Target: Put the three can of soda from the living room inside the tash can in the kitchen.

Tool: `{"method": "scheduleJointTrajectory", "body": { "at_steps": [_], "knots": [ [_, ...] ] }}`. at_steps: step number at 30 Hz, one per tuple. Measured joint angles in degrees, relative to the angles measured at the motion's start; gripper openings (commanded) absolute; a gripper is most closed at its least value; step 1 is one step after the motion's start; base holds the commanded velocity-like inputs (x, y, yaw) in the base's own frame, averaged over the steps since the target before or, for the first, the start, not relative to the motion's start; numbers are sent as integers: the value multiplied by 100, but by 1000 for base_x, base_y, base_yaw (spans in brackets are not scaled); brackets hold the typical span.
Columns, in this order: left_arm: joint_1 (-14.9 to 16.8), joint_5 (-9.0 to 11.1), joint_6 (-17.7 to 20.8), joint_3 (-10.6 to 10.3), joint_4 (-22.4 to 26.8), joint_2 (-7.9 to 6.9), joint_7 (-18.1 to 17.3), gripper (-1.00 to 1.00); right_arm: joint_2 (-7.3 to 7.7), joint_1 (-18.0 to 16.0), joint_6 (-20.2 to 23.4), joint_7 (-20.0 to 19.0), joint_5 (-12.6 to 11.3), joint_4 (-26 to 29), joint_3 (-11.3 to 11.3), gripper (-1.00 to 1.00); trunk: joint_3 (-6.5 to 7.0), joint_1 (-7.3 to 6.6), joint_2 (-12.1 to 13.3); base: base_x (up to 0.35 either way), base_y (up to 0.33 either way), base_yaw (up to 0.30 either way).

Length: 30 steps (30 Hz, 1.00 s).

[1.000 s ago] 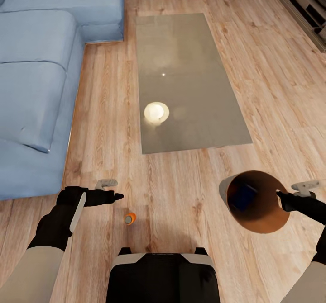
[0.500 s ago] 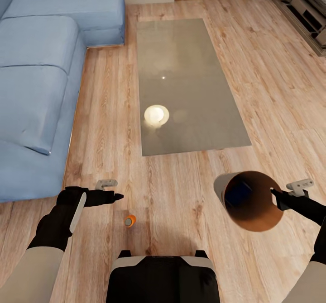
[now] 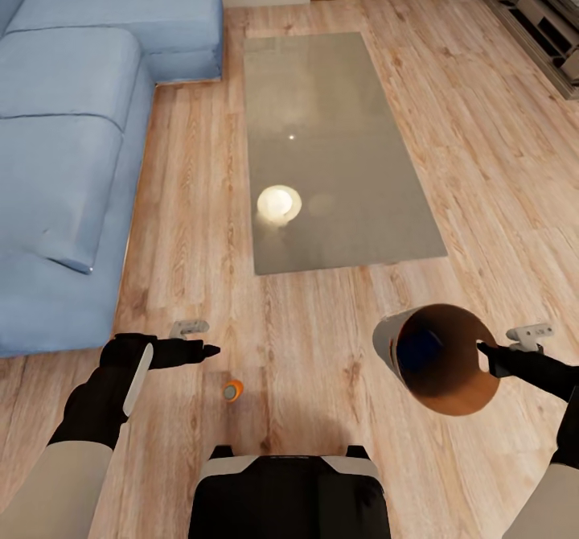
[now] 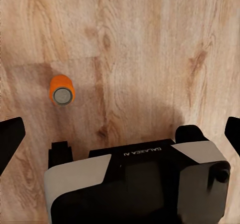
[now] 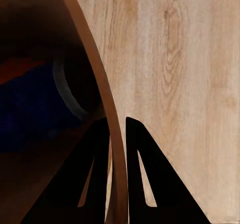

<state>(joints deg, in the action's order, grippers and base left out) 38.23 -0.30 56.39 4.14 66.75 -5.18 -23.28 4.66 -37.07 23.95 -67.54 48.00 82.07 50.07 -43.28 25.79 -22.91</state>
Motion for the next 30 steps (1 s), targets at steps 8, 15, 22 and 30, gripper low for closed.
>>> {"method": "scheduleJointTrajectory", "body": {
  "at_steps": [8, 15, 22, 30],
  "knots": [
    [0, 17, 3, -1, -12, 0, -1, 100, 62, -8, 975, -11, 631, 42, -246, -100, 0, 0, 0, -178, 231, 0],
    [3, 21, 4, 0, -12, 0, -2, 100, 77, -10, 1103, -13, 771, 49, -326, -100, 0, 0, 0, -195, 251, 0],
    [1, 4, -1, -1, -14, 0, -1, 100, 107, -17, 1300, -12, 1028, 25, -338, -100, 0, 0, 0, -93, 138, 0],
    [9, -52, 23, -1, -23, 9, 56, 100, 115, -12, 1381, 5, 1104, 11, -345, -100, 0, 0, 0, -8, 13, 0]
  ]
}}
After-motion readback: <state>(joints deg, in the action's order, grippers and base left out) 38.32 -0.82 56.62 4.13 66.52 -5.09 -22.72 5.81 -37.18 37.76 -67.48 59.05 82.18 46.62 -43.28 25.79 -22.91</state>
